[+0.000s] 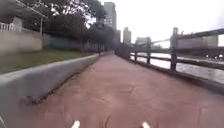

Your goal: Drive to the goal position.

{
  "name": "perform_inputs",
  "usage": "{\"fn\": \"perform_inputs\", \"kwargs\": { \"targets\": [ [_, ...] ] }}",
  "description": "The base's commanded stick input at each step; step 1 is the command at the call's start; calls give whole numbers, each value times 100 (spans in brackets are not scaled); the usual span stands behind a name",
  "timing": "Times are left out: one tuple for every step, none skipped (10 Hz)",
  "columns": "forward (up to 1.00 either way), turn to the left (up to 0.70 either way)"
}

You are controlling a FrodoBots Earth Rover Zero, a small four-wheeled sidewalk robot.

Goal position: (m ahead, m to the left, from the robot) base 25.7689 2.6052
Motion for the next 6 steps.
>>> {"fn": "perform_inputs", "kwargs": {
  "targets": [
    [70,-27],
    [70,-27],
    [70,-27],
    [70,-27],
    [70,-27],
    [70,-27]
  ]
}}
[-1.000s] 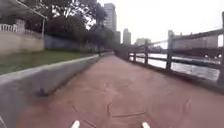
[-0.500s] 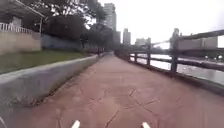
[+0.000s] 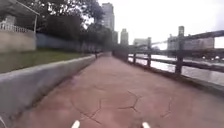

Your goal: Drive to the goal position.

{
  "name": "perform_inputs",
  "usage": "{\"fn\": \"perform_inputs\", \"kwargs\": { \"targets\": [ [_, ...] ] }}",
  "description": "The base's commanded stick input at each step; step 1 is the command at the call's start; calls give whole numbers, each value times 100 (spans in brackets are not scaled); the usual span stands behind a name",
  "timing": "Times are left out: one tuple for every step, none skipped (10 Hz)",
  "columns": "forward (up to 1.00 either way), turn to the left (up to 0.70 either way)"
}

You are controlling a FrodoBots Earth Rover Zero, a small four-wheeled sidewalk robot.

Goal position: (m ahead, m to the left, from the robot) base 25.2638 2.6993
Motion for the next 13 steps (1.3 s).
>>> {"fn": "perform_inputs", "kwargs": {
  "targets": [
    [70,-27],
    [70,-9],
    [70,0],
    [70,0],
    [70,0],
    [70,0],
    [70,0],
    [70,0],
    [70,0],
    [70,0],
    [70,0],
    [70,0],
    [70,0]
  ]
}}
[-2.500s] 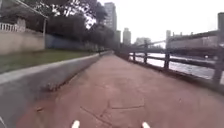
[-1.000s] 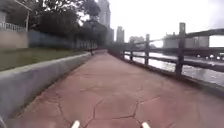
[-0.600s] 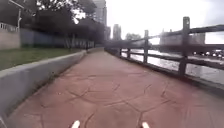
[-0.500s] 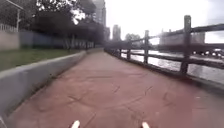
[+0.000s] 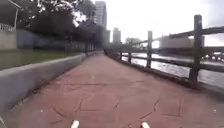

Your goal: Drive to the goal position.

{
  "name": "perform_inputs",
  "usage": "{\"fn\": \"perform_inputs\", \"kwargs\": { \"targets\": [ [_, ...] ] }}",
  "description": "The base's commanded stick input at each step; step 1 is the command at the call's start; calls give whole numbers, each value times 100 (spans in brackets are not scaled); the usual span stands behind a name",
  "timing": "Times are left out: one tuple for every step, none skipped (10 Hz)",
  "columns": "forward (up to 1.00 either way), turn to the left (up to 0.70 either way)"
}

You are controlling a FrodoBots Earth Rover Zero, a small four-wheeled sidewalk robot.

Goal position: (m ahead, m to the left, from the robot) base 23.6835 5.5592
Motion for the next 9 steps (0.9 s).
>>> {"fn": "perform_inputs", "kwargs": {
  "targets": [
    [70,0],
    [70,0],
    [70,0],
    [70,0],
    [70,0],
    [70,0],
    [70,0],
    [70,0],
    [70,0]
  ]
}}
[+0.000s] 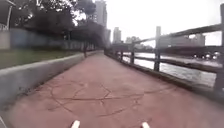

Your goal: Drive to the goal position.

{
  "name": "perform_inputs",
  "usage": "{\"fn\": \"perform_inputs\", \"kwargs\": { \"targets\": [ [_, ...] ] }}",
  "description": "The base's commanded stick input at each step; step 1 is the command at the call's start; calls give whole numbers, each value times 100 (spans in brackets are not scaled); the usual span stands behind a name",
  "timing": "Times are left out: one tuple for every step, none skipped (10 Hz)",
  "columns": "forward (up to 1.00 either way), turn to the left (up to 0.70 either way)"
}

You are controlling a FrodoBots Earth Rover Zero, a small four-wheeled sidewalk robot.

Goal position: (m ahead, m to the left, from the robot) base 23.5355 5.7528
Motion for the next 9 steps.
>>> {"fn": "perform_inputs", "kwargs": {
  "targets": [
    [70,0],
    [70,0],
    [70,0],
    [70,0],
    [70,0],
    [70,0],
    [70,0],
    [70,0],
    [70,0]
  ]
}}
